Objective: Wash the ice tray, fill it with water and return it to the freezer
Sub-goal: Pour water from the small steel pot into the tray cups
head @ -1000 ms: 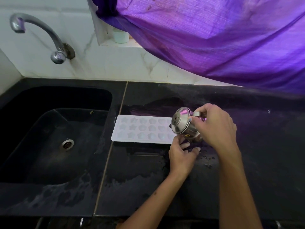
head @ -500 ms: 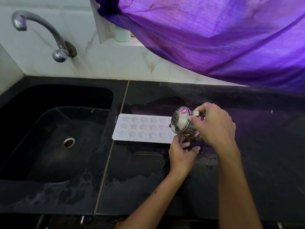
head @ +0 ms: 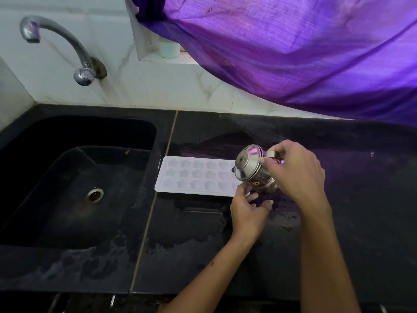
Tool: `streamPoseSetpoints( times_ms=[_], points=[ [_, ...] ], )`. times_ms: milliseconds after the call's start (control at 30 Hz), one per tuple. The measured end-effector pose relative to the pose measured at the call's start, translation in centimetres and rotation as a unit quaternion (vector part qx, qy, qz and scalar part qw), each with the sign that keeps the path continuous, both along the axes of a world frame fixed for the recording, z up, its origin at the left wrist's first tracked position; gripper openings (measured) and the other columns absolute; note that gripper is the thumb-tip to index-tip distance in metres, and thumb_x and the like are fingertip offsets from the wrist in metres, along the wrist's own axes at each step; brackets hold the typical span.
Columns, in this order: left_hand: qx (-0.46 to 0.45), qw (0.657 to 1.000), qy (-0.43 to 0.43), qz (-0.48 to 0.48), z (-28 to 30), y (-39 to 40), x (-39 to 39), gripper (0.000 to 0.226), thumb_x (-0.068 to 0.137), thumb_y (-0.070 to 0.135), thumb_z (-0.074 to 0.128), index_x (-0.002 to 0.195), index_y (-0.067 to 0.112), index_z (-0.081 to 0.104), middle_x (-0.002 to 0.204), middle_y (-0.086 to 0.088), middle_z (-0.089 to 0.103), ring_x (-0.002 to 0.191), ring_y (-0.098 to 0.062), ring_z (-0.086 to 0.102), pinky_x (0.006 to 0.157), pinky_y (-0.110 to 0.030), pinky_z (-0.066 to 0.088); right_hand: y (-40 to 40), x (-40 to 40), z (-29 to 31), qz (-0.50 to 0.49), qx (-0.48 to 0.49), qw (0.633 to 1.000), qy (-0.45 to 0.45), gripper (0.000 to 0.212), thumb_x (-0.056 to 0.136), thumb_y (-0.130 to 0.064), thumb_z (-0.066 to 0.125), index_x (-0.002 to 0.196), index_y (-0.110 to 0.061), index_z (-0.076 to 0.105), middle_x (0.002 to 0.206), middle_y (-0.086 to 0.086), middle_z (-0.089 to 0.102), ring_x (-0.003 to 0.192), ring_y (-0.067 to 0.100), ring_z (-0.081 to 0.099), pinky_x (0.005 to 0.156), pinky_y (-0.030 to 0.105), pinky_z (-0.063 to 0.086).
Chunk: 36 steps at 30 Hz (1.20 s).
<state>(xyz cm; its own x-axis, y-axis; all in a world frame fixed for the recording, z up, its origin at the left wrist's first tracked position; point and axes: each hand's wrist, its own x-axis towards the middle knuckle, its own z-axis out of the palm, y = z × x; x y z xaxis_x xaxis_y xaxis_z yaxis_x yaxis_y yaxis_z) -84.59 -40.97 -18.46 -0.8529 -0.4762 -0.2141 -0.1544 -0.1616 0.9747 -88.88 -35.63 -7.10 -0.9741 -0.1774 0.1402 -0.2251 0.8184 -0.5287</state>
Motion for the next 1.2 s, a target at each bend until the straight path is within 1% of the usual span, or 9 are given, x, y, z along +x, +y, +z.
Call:
streamPoseSetpoints(
  times_ms=[133,267,400,533,633,733,867,1000,1200],
  points=[
    [-0.006,1.0,0.009,0.008,0.3,-0.2,0.2,0.047,0.075,0.007,0.074,0.11,0.028,0.05,0.106,0.017,0.055,0.098,-0.001,0.057,0.086,-0.02,0.049,0.1,0.0,0.1,-0.003,-0.025,1.0,-0.008,0.011,0.084,-0.038,0.066,0.086,-0.032,0.056,0.096,-0.006,0.062,0.089,0.019,0.057,0.073,0.036,0.045],
    [-0.014,1.0,0.011,0.017,0.4,-0.6,0.3,0.05,0.076,0.006,0.072,0.118,0.023,0.051,0.106,0.019,0.054,0.098,0.002,0.056,0.087,-0.018,0.047,-0.2,0.0,0.2,-0.001,-0.04,0.999,-0.013,0.012,0.084,-0.039,0.067,0.086,-0.031,0.059,0.095,-0.007,0.063,0.089,0.018,0.058,0.072,0.035,0.044],
    [-0.016,1.0,0.005,0.027,0.3,-1.0,0.4,0.053,0.075,0.007,0.073,0.121,0.022,0.051,0.1,0.021,0.054,0.102,-0.002,0.057,0.091,-0.022,0.048,-0.9,0.1,0.2,0.009,-0.037,0.999,-0.013,0.012,0.084,-0.038,0.067,0.086,-0.029,0.06,0.094,-0.007,0.064,0.088,0.019,0.058,0.071,0.034,0.044],
    [-0.013,0.999,-0.004,0.035,0.3,-1.4,0.4,0.053,0.075,0.007,0.073,0.123,0.018,0.052,0.095,0.021,0.055,0.099,-0.004,0.059,0.094,-0.027,0.049,-1.8,0.3,0.2,0.019,-0.016,1.0,-0.008,0.01,0.085,-0.036,0.066,0.089,-0.028,0.061,0.097,-0.007,0.064,0.09,0.022,0.058,0.073,0.035,0.043],
    [-0.013,0.999,-0.007,0.04,0.1,-1.6,0.4,0.051,0.074,0.006,0.074,0.12,0.017,0.053,0.092,0.022,0.055,0.099,-0.006,0.06,0.094,-0.033,0.051,-2.3,0.5,0.2,0.027,-0.001,1.0,-0.005,0.009,0.086,-0.035,0.065,0.088,-0.028,0.061,0.097,-0.007,0.062,0.087,0.02,0.056,0.071,0.033,0.038],
    [-0.013,0.999,-0.008,0.047,0.0,-1.8,0.5,0.048,0.073,0.006,0.074,0.116,0.016,0.055,0.091,0.021,0.056,0.099,-0.007,0.061,0.092,-0.036,0.052,-2.6,0.6,0.2,0.033,0.009,0.999,-0.004,0.008,0.087,-0.034,0.065,0.087,-0.028,0.06,0.096,-0.006,0.061,0.086,0.02,0.055,0.071,0.032,0.036],
    [-0.012,0.999,-0.006,0.053,-0.1,-1.9,0.4,0.045,0.072,0.006,0.075,0.112,0.015,0.056,0.09,0.019,0.058,0.096,-0.005,0.061,0.091,-0.035,0.052,-2.8,0.6,0.2,0.037,0.016,0.999,0.0,0.009,0.086,-0.033,0.065,0.084,-0.026,0.061,0.094,-0.005,0.061,0.087,0.023,0.057,0.071,0.033,0.039],
    [-0.008,0.999,-0.005,0.052,-0.2,-2.0,0.4,0.041,0.072,0.006,0.075,0.104,0.021,0.054,0.088,0.02,0.057,0.093,0.0,0.06,0.09,-0.034,0.053,-2.9,0.6,0.2,0.037,0.02,0.999,0.0,0.006,0.086,-0.031,0.065,0.084,-0.026,0.061,0.094,-0.005,0.061,0.086,0.024,0.057,0.071,0.033,0.038],
    [-0.009,0.999,-0.005,0.051,-0.1,-1.9,0.3,0.04,0.072,0.005,0.075,0.104,0.02,0.054,0.088,0.019,0.057,0.092,0.0,0.059,0.089,-0.031,0.053,-2.9,0.5,0.1,0.04,0.019,0.999,0.004,0.006,0.086,-0.032,0.066,0.086,-0.028,0.061,0.096,-0.005,0.061,0.086,0.023,0.058,0.072,0.034,0.04]
  ],
)
